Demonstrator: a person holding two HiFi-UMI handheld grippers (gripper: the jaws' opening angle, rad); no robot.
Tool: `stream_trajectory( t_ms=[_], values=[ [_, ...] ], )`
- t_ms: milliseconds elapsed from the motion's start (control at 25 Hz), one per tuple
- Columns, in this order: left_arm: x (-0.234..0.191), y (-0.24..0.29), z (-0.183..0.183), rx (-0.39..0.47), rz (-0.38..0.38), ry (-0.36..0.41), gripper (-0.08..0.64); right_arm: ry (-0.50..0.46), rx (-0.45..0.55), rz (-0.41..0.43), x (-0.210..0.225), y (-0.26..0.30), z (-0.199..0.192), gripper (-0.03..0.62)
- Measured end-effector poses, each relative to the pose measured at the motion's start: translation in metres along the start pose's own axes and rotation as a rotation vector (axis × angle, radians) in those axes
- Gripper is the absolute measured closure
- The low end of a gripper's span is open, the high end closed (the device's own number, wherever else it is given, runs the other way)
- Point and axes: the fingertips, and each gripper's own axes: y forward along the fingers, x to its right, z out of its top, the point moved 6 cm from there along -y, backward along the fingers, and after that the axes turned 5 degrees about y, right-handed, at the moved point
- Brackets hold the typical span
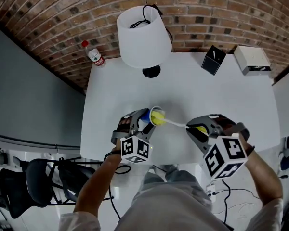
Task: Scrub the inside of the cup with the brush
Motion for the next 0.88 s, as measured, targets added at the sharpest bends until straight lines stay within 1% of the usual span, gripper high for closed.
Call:
stream_trajectory(
  t_ms=[80,160,400,520,600,640,720,760,800,840,880],
  values=[
    [-0.001,-0.002,0.002,0.015,0.023,0.001,0.299,0.178,0.042,0.076,0.007,0.000,-0.006,0.563],
    [-0.002,-0.004,0.005,0.028,0.045,0.008,0.307,0.321,0.072,0.140,0.011,0.000,-0.011,0.564],
    [-0.004,-0.009,0.010,0.053,0.095,0.026,0.311,0.661,0.109,0.290,0.021,-0.001,-0.020,0.563],
    [-0.005,-0.012,0.014,0.065,0.118,0.039,0.315,0.868,0.122,0.389,0.025,-0.001,-0.025,0.563],
    [-0.005,-0.014,0.016,0.075,0.142,0.058,0.318,1.042,0.144,0.482,0.027,0.000,-0.029,0.563],
    [-0.005,-0.015,0.017,0.083,0.155,0.075,0.318,1.148,0.165,0.543,0.027,0.001,-0.032,0.563],
    [-0.005,-0.019,0.019,0.095,0.172,0.106,0.318,1.388,0.241,0.692,0.028,0.003,-0.034,0.561],
    [-0.006,-0.022,0.019,0.099,0.174,0.116,0.319,1.491,0.289,0.760,0.028,0.004,-0.033,0.558],
    [-0.006,-0.024,0.018,0.100,0.171,0.120,0.319,1.556,0.324,0.802,0.027,0.005,-0.031,0.557],
    [-0.007,-0.026,0.016,0.100,0.166,0.119,0.318,1.581,0.340,0.816,0.027,0.007,-0.029,0.557],
    [-0.008,-0.028,0.014,0.099,0.161,0.118,0.319,1.585,0.341,0.816,0.025,0.009,-0.027,0.557]
  ],
)
